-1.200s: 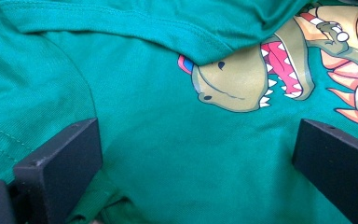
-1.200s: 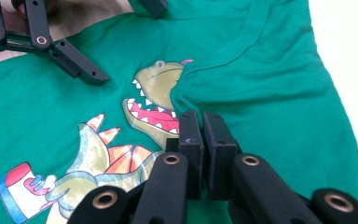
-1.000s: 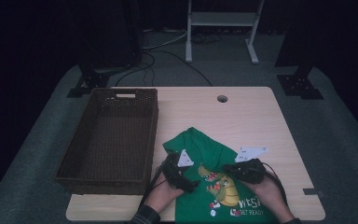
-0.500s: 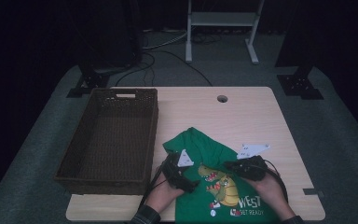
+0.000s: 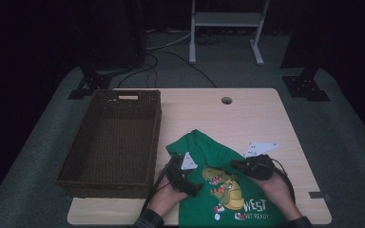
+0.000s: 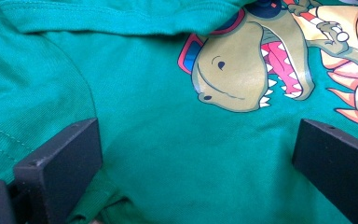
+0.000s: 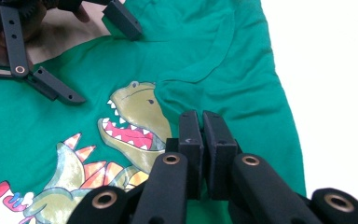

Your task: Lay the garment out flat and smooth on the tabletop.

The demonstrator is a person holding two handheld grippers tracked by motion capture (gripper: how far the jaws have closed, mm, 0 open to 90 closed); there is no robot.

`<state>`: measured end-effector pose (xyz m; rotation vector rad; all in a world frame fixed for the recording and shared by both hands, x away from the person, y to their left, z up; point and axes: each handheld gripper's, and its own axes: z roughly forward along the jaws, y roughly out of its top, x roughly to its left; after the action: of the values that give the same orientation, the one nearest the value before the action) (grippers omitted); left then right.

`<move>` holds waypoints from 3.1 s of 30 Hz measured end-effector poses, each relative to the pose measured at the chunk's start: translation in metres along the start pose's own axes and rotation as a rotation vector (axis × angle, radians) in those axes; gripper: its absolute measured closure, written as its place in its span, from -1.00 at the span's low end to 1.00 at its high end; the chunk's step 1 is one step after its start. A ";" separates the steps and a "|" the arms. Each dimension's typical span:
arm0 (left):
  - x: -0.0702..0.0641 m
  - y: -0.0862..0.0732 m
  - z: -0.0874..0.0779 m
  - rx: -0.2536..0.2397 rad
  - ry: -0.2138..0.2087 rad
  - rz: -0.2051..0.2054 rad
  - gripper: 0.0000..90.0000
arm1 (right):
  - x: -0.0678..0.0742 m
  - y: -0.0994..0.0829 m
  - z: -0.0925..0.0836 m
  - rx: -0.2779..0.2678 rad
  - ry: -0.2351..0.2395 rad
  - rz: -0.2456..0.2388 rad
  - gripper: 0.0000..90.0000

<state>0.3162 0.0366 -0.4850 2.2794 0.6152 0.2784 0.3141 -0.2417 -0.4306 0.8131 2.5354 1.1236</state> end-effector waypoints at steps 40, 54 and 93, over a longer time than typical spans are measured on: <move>0.000 0.000 0.000 0.001 -0.001 -0.001 -0.99 | -0.017 0.013 -0.007 -0.025 -0.019 0.033 0.94; 0.000 0.000 0.000 0.001 -0.001 -0.001 -0.99 | -0.025 0.017 -0.009 -0.028 -0.025 0.049 0.93; 0.000 0.000 0.000 0.001 0.003 -0.002 -0.99 | -0.053 0.032 -0.013 -0.014 -0.061 0.088 0.93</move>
<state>0.3160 0.0365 -0.4849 2.2797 0.6186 0.2806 0.3642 -0.2630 -0.3981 0.9493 2.4611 1.1239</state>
